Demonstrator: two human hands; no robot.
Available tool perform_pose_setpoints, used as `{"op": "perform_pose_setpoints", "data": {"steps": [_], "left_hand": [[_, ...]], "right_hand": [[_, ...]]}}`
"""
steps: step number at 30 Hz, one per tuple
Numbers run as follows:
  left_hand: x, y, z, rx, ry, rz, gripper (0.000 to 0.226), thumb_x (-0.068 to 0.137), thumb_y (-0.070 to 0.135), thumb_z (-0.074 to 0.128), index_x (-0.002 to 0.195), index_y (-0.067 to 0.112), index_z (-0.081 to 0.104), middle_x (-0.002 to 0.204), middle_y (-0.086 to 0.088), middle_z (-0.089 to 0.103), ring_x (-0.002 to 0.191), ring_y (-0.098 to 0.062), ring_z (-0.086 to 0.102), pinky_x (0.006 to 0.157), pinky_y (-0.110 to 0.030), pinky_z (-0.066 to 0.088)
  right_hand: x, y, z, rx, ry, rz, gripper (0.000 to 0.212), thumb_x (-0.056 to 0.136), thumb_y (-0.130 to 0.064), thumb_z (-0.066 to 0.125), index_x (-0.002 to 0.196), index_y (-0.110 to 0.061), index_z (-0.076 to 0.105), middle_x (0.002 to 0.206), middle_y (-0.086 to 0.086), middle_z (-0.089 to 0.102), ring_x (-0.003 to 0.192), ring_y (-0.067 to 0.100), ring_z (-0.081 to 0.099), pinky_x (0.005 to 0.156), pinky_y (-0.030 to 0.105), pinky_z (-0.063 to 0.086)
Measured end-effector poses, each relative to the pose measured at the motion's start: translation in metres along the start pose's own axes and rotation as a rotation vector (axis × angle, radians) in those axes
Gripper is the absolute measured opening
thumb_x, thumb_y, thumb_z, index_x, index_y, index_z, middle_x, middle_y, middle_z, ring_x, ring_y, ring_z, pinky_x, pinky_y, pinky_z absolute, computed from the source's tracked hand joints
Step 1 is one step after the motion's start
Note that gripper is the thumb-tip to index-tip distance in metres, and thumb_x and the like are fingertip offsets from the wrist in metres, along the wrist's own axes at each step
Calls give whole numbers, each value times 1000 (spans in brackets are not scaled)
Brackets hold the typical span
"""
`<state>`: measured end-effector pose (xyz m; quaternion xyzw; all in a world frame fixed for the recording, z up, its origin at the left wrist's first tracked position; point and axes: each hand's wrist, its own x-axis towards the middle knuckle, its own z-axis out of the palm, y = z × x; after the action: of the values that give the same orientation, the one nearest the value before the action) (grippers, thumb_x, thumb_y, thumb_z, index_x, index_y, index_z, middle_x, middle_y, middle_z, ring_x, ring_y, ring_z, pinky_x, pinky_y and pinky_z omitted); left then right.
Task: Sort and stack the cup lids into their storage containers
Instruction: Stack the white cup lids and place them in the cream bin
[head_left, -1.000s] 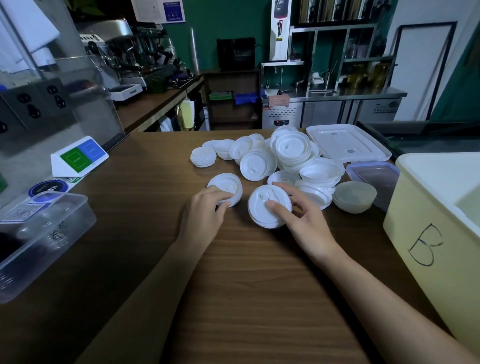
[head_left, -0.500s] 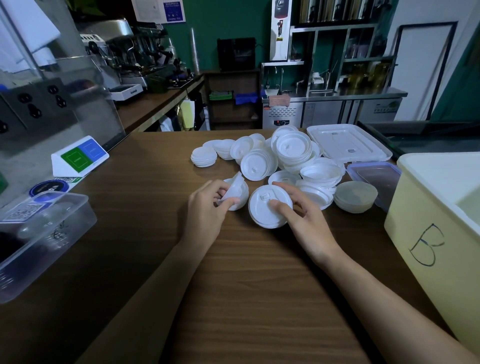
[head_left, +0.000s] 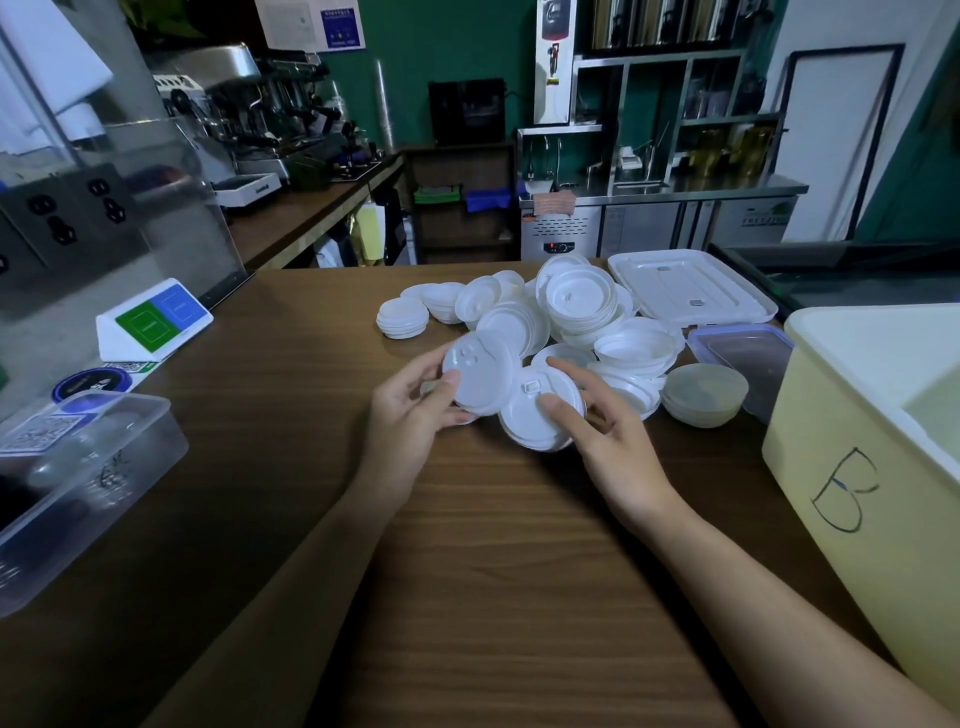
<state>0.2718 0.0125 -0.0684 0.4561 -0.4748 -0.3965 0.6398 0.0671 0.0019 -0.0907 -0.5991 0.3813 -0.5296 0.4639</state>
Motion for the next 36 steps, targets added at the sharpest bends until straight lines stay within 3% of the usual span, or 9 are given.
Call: {"op": "perform_pose_setpoints", "data": {"steps": [3,7,14,19,24,28,33,36], "left_hand": [[-3,-3,3,51,-121,-47,27,99,1,65,117,19,73,102,-8,71,89,-17,75,72,-29,63],[-4,-6,4,172,-128,7,26,95,3,73,120,8,73,86,-15,66,78,-13,70,71,-22,59],[-9,-9,12,230,-140,43,25,85,9,85,101,27,77,75,-2,66,71,-11,69,75,-22,58],[-12,-12,14,249,-142,53,24,83,13,87,101,23,75,79,10,70,77,-4,68,72,-16,53],[-11,-15,14,257,-153,39,17,90,21,82,101,18,69,84,7,76,83,-7,71,79,-21,53],[-13,-13,17,187,-173,7,21,92,17,79,103,8,64,97,-2,79,97,-12,75,81,-18,53],[-12,-11,14,189,-200,-39,23,91,18,80,104,8,64,105,-1,79,101,-12,76,83,-19,55],[-11,-11,12,344,-159,122,20,90,22,82,99,11,68,95,5,79,93,-9,76,80,-18,57]], "right_hand": [[1,0,1,35,-3,7,30,105,-21,64,132,-32,67,129,-19,72,125,-1,63,100,16,47],[1,0,0,99,-29,48,26,110,-31,56,134,-31,67,135,-13,70,134,5,59,116,32,41],[-1,-2,-1,44,-30,40,32,103,-38,62,134,-32,67,132,-18,70,129,-1,60,115,29,42],[0,0,0,36,-40,19,31,104,-26,65,134,-24,68,130,-11,72,127,5,63,109,26,44],[2,4,-2,35,-40,10,37,94,-38,67,129,-26,72,130,-8,73,129,14,62,117,39,43],[2,5,-2,55,-40,24,34,95,-35,68,128,-27,73,127,-9,73,126,15,64,114,37,46],[2,7,-3,50,-52,35,27,104,-19,65,129,-25,72,127,-8,74,125,13,65,110,31,46],[3,6,-2,46,-35,36,27,104,-20,66,130,-26,72,126,-9,75,123,11,66,105,25,47]]}}
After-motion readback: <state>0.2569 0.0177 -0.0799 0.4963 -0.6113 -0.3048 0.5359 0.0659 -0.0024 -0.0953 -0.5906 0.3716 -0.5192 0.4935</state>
